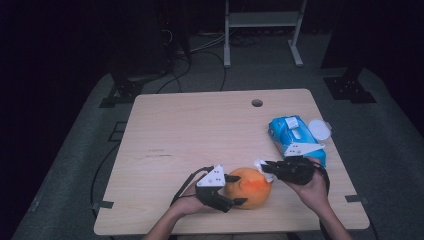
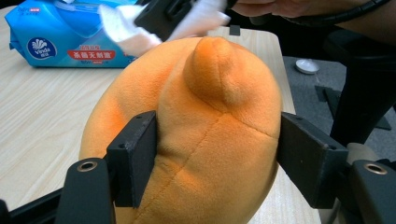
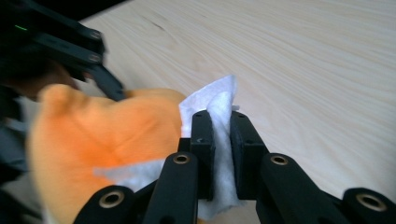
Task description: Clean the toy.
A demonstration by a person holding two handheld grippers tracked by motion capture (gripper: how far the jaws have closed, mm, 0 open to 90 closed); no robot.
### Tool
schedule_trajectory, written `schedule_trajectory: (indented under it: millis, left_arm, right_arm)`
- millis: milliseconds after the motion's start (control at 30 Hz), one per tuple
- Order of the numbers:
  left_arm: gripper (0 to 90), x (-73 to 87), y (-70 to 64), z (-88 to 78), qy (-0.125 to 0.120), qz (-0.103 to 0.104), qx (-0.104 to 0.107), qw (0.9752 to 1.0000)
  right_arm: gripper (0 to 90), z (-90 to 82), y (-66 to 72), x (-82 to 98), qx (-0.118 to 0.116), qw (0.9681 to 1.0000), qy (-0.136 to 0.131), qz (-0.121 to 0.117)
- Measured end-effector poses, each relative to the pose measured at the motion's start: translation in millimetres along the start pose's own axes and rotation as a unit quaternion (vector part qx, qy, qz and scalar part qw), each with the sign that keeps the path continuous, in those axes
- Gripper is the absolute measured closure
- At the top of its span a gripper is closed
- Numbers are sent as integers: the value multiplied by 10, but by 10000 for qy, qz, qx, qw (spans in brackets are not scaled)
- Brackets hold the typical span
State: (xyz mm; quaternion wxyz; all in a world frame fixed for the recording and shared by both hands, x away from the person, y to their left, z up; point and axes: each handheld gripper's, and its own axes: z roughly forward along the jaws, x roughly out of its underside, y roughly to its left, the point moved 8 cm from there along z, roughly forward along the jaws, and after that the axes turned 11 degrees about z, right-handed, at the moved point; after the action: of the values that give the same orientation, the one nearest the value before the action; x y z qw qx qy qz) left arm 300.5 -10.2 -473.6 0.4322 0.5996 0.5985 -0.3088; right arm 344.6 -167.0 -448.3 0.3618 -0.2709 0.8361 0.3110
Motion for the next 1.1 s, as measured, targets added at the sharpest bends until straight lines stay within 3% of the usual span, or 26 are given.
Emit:
schedule_trajectory:
  millis: [233, 333, 433, 533, 600, 700, 733, 900, 967, 1100]
  left_arm:
    - [311, 6, 70, -38, -16, -131, -153, 9998]
    - [310, 25, 121, -69, -70, -269, -218, 9994]
    - [310, 36, 162, -87, -66, -352, -284, 9990]
    - [309, 40, 188, -88, -98, -405, -305, 9987]
    - [309, 42, 206, -83, -159, -488, -315, 9982]
    - [309, 45, 222, -90, -162, -514, -327, 9980]
    - [305, 50, 231, -104, -158, -552, -357, 9977]
    - [302, 57, 243, -120, -133, -561, -394, 9976]
    - [301, 63, 258, -118, -141, -596, -392, 9974]
    - [301, 65, 282, -95, -221, -713, -438, 9963]
  right_arm:
    - [805, -64, 402, -154, -437, 9978, -190, -465]
    - [805, -68, 336, -136, -305, 9983, -157, -481]
    - [805, -75, 104, -69, -139, 9997, -110, -182]
    - [806, -114, -12, -46, -197, 9996, -136, 115]
    - [806, -133, 46, -74, -340, 9991, -196, 154]
    - [806, -121, 129, -100, -324, 9993, -172, -40]
    - [806, -101, 147, -98, -220, 9995, -133, -157]
    - [805, -122, -68, -18, -84, 9997, -91, 191]
    - [806, -150, -81, -12, -132, 9994, -124, 302]
    - [807, -146, 175, -124, -495, 9985, -220, 91]
